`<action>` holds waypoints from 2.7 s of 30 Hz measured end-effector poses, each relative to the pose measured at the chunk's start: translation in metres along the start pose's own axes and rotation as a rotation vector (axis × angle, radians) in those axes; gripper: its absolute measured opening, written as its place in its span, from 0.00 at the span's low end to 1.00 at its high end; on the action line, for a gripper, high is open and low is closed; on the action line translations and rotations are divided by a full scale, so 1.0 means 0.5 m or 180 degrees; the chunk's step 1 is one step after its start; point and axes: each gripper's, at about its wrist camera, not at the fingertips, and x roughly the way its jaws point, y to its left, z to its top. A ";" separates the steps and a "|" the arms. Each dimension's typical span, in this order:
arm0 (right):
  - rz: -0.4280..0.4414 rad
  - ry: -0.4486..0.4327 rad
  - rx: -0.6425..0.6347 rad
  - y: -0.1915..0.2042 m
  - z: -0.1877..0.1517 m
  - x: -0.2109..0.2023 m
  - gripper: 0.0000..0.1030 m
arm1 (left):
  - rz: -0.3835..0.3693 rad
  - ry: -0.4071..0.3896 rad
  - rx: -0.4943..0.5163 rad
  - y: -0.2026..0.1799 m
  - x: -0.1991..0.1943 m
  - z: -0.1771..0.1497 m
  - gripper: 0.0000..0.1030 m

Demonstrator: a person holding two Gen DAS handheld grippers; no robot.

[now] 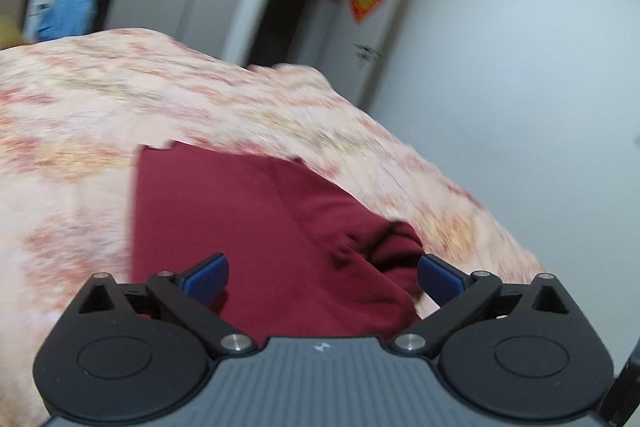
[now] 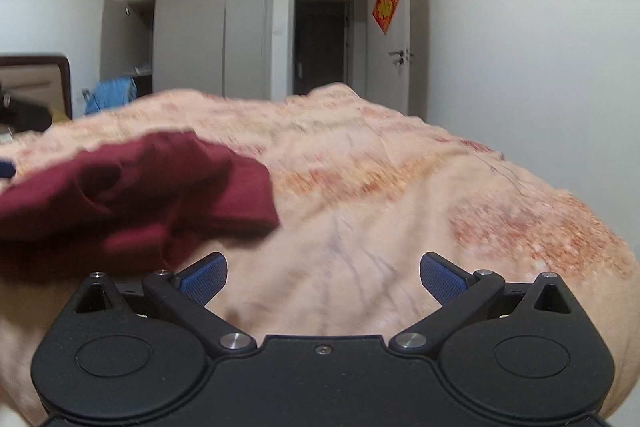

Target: Fold small clothes

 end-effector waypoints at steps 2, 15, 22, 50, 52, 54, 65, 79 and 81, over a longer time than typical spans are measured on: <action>0.0250 -0.0125 0.0095 0.010 0.011 -0.014 1.00 | 0.0212 -0.0056 -0.0155 0.022 -0.021 0.007 1.00; 0.1578 0.0043 0.0452 0.109 0.060 -0.008 0.99 | 0.1330 0.0198 -0.0684 0.163 -0.057 -0.009 1.00; 0.1605 0.0496 0.0867 0.118 0.070 0.042 0.87 | 0.1424 0.0237 -0.0708 0.164 -0.055 -0.015 1.00; 0.1282 0.0511 0.0974 0.072 0.036 0.060 0.28 | 0.0920 0.0474 -0.0688 0.126 -0.017 -0.050 1.00; 0.1319 0.0508 0.0975 0.069 0.035 0.057 0.37 | 0.0934 0.0478 -0.0671 0.125 -0.016 -0.049 1.00; 0.1327 0.0475 0.0997 0.069 0.041 0.054 0.49 | 0.0920 0.0480 -0.0703 0.129 -0.018 -0.048 1.00; 0.0575 0.0133 0.0872 0.035 0.152 0.123 0.98 | 0.0937 0.0468 -0.0691 0.133 -0.018 -0.053 1.00; -0.0025 0.0407 0.0446 -0.003 0.019 0.158 0.99 | 0.0941 0.0489 -0.0687 0.136 -0.015 -0.058 1.00; -0.0029 0.0367 0.0361 -0.004 0.015 0.151 0.99 | 0.0954 0.0479 -0.0665 0.135 -0.014 -0.061 1.00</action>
